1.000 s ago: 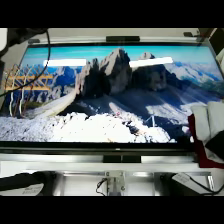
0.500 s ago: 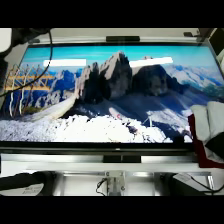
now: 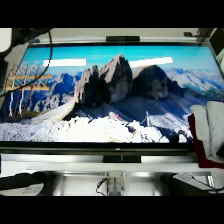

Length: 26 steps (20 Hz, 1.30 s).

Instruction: Fold the shirts.

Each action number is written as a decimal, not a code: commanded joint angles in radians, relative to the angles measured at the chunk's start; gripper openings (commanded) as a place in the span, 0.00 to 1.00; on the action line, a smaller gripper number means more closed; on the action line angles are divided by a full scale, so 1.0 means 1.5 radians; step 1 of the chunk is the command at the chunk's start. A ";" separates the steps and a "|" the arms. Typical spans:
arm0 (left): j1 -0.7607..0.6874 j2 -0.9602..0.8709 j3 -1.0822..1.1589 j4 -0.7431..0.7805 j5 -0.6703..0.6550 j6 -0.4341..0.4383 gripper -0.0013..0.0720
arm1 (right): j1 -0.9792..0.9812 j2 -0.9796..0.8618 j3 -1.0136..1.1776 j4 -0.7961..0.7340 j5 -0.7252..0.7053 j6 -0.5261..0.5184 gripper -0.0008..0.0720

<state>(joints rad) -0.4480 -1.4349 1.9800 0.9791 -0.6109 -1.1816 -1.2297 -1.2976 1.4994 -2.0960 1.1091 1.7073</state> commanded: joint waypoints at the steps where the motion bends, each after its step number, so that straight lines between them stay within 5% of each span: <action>1: 0.001 0.000 0.000 0.000 0.000 -0.007 0.86 | 0.000 -0.015 0.060 -0.083 -0.055 0.048 0.58; 7: 0.001 0.000 0.000 0.000 0.000 -0.007 0.86 | 0.000 -0.015 0.073 -0.045 -0.108 0.048 0.63; 9: 0.001 -0.001 0.000 0.000 0.000 -0.007 0.86 | 0.000 -0.014 0.073 0.093 -0.104 0.010 0.82; 13: 0.001 -0.004 0.000 0.000 -0.014 -0.007 0.86 | 0.013 -0.016 0.073 0.399 0.031 -0.055 0.82; 18: 0.001 -0.010 0.000 0.000 -0.080 -0.023 0.86 | 0.095 -0.031 0.072 0.341 0.301 -0.061 0.82; 22: 0.001 -0.009 0.001 0.000 -0.127 -0.037 0.85 | 0.164 -0.030 0.072 0.339 0.414 -0.088 0.82; 26: 0.001 -0.010 0.001 0.054 -0.270 -0.102 0.85 | 0.231 -0.030 0.072 0.351 0.476 -0.095 0.82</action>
<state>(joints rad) -0.4477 -1.4490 1.9800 1.0008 -0.8574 -1.2694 -0.9512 -1.3418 1.6073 -1.5803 1.7035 1.5814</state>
